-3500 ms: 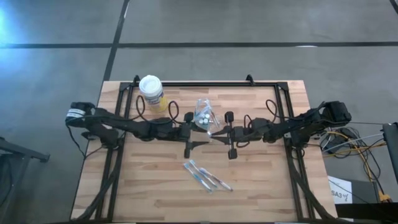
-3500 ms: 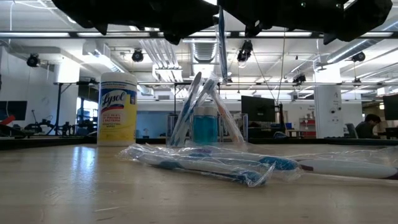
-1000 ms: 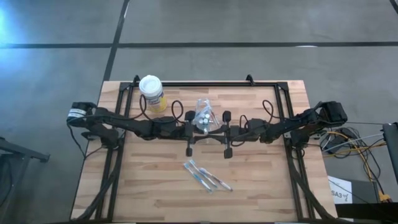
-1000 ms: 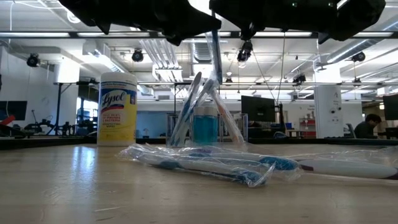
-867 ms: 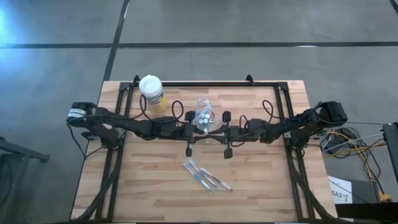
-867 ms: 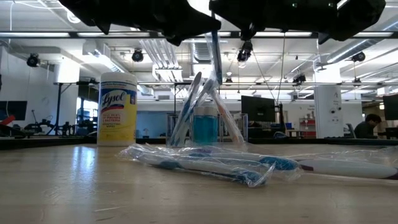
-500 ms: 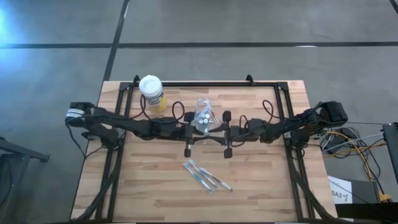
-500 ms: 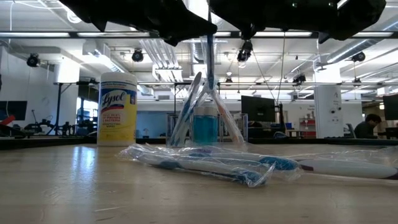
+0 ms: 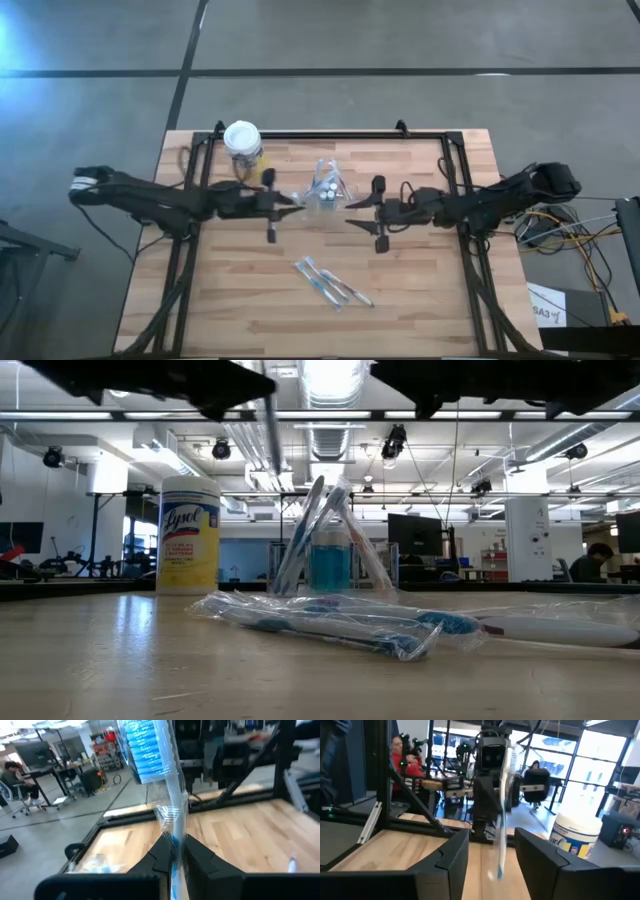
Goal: Pick & Place toothbrushing station
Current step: Put the blue toothbrush into the left section of the transparent organizer
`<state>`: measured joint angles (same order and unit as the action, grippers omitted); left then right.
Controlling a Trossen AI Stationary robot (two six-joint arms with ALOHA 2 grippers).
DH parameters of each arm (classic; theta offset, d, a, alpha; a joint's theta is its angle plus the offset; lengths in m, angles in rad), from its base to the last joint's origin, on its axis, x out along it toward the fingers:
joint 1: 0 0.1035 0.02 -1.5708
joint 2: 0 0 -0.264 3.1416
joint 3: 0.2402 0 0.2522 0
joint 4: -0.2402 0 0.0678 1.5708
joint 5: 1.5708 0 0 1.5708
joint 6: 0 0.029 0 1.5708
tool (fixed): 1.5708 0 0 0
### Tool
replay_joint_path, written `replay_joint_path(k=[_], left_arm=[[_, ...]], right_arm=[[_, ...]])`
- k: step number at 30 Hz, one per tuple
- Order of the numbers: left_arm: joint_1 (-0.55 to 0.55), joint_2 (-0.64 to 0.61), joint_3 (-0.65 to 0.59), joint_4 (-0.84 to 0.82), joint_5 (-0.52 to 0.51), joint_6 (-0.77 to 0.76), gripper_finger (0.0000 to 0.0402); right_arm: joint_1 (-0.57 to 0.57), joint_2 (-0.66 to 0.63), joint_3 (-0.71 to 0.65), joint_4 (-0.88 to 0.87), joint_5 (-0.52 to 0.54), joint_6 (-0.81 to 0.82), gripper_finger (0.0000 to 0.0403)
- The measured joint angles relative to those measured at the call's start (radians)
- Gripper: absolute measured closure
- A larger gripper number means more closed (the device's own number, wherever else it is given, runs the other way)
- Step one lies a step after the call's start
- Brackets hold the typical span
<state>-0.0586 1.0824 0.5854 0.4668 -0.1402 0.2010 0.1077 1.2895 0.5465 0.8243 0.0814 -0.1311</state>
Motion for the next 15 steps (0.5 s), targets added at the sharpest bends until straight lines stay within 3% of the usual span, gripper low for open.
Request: replay_joint_path(k=[8, 15], left_arm=[[0.000, -0.349, -0.201, -0.033, 0.000, -0.054, 0.0376], [0.000, -0.620, -0.298, -0.272, -0.018, -0.115, 0.0376]], right_arm=[[0.004, -0.142, -0.165, 0.079, -0.037, -0.014, 0.0291], [0.004, -0.301, -0.314, 0.135, -0.036, 0.015, 0.0359]])
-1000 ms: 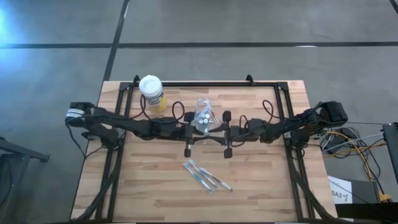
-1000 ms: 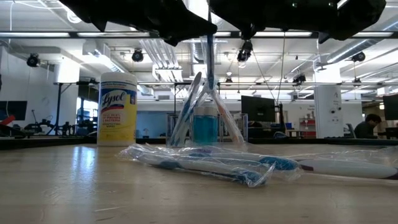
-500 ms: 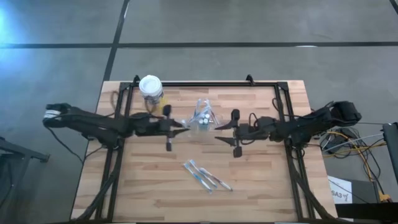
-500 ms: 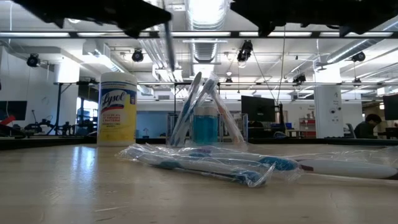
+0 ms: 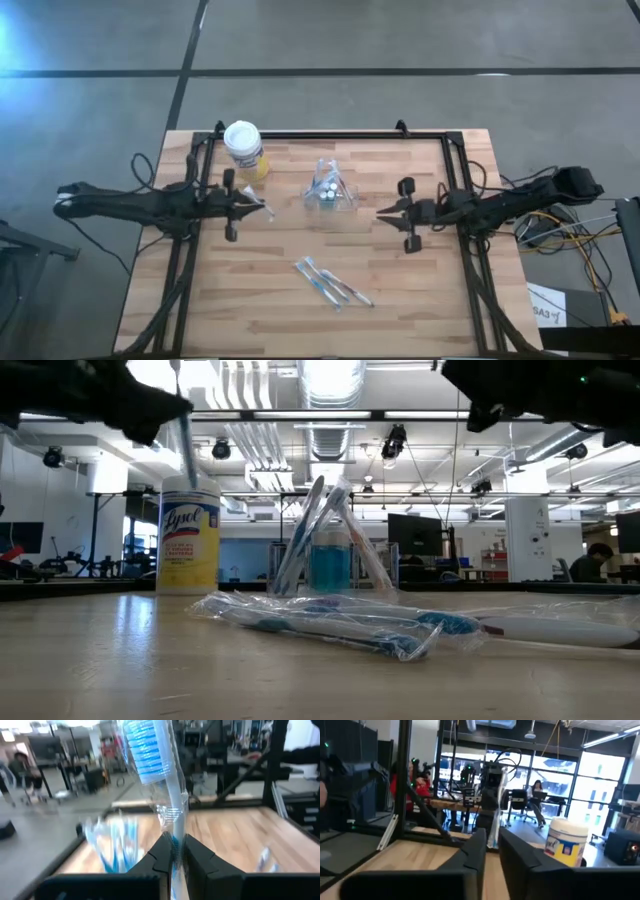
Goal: Pick & Place toothbrushing station
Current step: Put the blue toothbrush into the left section of the transparent organizer
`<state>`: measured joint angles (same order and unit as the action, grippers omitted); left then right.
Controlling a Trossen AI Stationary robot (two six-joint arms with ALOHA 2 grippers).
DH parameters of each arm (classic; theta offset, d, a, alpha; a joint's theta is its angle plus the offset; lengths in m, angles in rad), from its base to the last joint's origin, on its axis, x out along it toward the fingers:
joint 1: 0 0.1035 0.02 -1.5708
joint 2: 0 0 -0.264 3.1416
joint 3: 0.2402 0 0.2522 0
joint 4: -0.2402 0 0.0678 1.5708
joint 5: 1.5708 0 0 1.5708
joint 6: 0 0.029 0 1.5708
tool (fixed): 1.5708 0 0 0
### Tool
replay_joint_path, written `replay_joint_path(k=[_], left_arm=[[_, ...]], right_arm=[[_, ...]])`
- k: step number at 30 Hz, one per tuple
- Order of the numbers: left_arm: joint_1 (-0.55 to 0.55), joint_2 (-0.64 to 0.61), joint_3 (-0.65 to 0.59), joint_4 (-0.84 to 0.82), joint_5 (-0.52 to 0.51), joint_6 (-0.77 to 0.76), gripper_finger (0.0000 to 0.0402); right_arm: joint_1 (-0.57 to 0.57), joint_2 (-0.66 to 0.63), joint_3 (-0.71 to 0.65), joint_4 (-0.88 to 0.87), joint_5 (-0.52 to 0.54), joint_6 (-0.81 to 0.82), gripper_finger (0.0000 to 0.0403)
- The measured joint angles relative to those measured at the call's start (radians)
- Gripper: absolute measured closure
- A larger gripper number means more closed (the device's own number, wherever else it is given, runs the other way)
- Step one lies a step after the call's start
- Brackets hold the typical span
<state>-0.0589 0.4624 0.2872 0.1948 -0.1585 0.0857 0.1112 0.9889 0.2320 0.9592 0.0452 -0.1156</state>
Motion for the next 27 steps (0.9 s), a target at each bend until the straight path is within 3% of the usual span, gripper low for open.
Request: replay_joint_path(k=[4, 18, 27], left_arm=[[0.000, -0.108, -0.013, -0.160, 0.000, -0.058, 0.0376], [0.000, -0.456, -0.104, -0.292, -0.001, -0.066, 0.0376], [0.001, -0.446, -0.113, -0.319, -0.024, -0.079, 0.0376]], right_arm=[[0.000, -0.092, -0.066, 0.013, 0.009, 0.011, 0.0390], [0.000, -0.272, -0.183, 0.019, 0.009, 0.031, 0.0394], [-0.001, -0.278, -0.186, 0.020, 0.010, 0.031, 0.0394]])
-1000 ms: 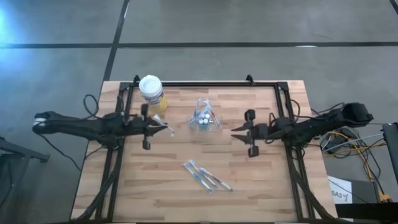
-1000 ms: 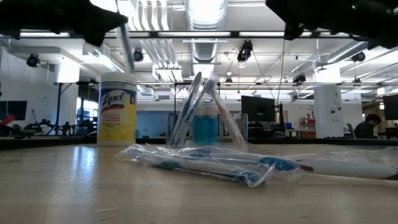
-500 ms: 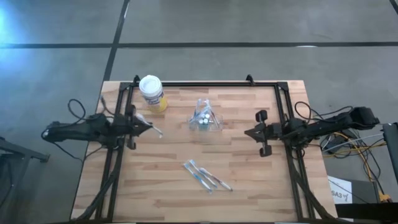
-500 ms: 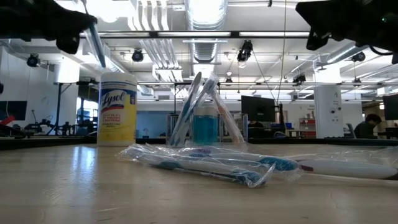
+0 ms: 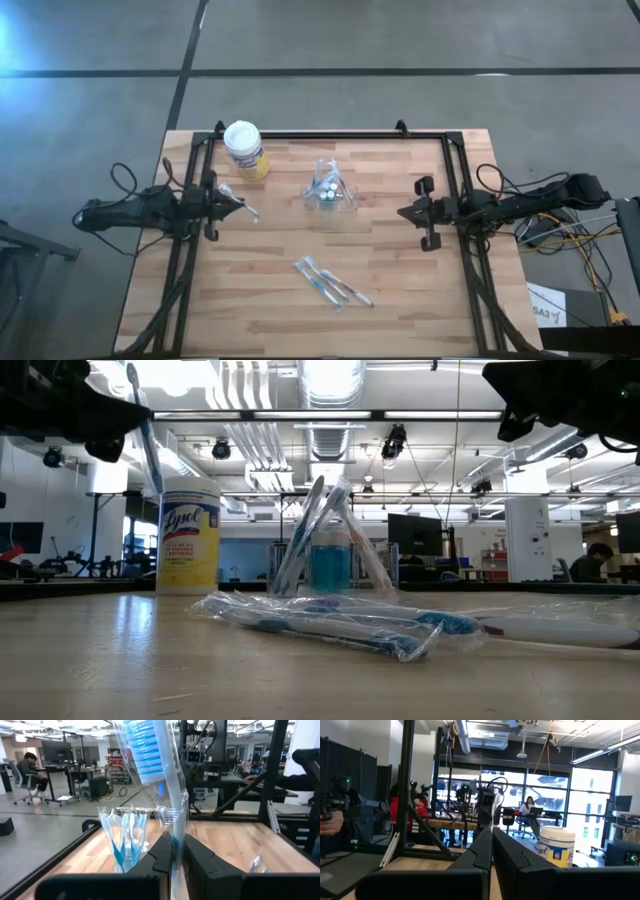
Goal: Pick & Place toothbrushing station
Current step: Put the blue toothbrush into the left section of the transparent organizer
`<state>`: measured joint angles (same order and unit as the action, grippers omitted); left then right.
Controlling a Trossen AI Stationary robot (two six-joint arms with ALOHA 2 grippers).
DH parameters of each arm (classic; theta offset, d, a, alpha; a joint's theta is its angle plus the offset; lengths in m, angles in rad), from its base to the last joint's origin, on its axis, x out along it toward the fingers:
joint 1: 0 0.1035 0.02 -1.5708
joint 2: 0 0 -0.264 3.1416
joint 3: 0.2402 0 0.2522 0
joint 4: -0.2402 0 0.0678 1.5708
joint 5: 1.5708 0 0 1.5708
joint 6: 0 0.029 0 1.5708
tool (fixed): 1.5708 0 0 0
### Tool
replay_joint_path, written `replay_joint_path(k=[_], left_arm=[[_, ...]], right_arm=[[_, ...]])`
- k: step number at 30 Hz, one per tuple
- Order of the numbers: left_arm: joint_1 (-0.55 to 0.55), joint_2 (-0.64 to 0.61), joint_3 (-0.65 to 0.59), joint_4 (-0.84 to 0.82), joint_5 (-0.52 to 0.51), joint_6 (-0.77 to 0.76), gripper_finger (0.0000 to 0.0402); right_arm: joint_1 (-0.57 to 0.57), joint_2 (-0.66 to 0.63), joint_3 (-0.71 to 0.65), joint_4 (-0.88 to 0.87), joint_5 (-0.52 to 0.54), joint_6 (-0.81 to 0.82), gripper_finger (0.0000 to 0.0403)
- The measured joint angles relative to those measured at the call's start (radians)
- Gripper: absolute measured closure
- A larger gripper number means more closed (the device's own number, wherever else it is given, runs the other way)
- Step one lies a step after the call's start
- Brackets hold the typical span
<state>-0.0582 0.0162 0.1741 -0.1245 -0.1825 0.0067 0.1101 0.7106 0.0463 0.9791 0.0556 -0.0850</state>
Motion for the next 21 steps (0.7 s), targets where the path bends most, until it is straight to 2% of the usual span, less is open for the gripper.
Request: replay_joint_path(k=[21], left_arm=[[0.000, 0.000, 0.000, 0.012, 0.001, 0.001, 0.0377]], right_arm=[[0.000, -0.002, 0.000, -0.001, 0.053, -0.004, 0.0394]])
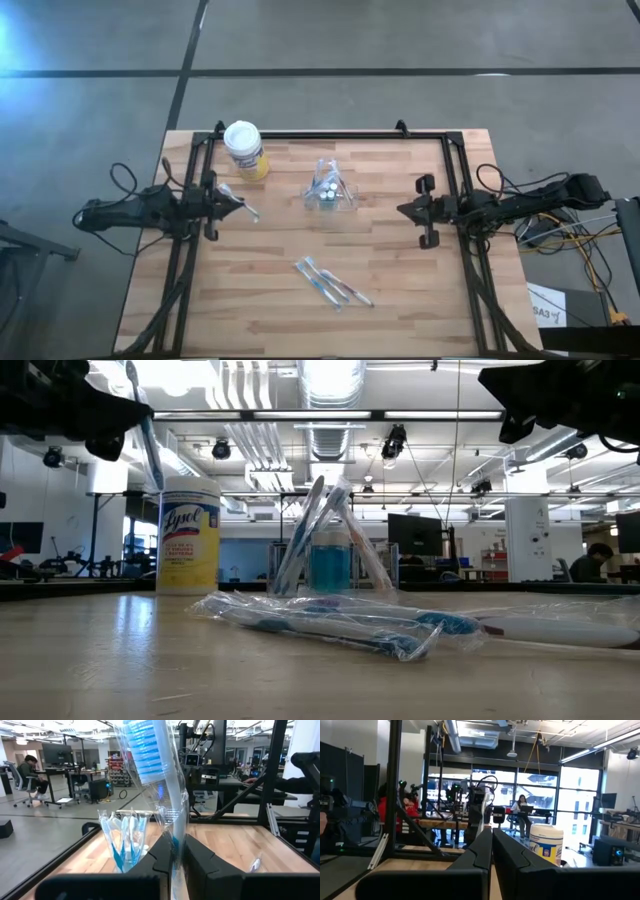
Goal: Pick & Place toothbrushing station
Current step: Put the blue toothbrush into the left section of the transparent organizer
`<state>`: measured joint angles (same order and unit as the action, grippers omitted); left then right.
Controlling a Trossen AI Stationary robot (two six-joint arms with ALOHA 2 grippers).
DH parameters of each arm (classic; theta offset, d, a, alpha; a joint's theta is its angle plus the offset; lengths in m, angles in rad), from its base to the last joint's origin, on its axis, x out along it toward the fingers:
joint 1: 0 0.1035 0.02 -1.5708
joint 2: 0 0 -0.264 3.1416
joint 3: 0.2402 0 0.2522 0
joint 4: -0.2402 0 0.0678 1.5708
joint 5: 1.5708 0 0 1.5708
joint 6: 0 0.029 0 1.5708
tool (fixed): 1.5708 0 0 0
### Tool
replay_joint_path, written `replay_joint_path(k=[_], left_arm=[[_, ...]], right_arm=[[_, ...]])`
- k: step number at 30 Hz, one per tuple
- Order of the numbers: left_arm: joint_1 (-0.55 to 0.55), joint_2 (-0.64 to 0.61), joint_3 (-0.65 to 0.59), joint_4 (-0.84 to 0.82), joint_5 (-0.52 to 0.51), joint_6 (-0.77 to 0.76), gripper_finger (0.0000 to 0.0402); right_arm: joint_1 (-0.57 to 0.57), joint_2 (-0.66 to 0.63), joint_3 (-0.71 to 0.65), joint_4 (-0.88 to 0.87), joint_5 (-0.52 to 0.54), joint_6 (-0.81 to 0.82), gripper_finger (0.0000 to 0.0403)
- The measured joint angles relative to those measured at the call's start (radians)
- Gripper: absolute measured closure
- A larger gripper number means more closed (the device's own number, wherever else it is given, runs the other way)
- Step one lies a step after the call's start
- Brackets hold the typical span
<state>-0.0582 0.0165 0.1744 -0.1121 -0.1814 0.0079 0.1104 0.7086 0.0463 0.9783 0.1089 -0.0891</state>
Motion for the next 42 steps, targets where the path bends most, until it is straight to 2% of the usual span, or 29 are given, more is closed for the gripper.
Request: replay_joint_path(k=[6, 11, 21, 29, 37, 42], left_arm=[[0.001, 0.034, 0.023, 0.020, 0.000, 0.001, 0.0377], [0.002, 0.122, 0.046, 0.162, 0.000, 0.022, 0.0377], [0.065, 0.449, 0.096, 0.458, -0.029, 0.113, 0.0377], [0.182, 0.725, 0.189, 0.515, 0.087, 0.091, 0.0377], [0.233, 0.971, 0.232, 0.709, 0.090, 0.103, 0.0377], [0.265, 1.066, 0.234, 0.821, 0.090, 0.098, 0.0377]], right_arm=[[0.000, 0.000, 0.000, 0.000, 0.000, -0.015, 0.0394], [0.000, 0.000, 0.000, 0.006, 0.000, -0.024, 0.0394], [0.000, 0.000, 0.000, 0.012, 0.000, -0.042, 0.0394], [0.000, 0.000, 0.000, 0.012, -0.001, -0.053, 0.0394], [0.000, 0.001, 0.000, 0.016, -0.001, -0.053, 0.0394], [0.000, 0.002, 0.000, 0.018, -0.001, -0.053, 0.0394]])
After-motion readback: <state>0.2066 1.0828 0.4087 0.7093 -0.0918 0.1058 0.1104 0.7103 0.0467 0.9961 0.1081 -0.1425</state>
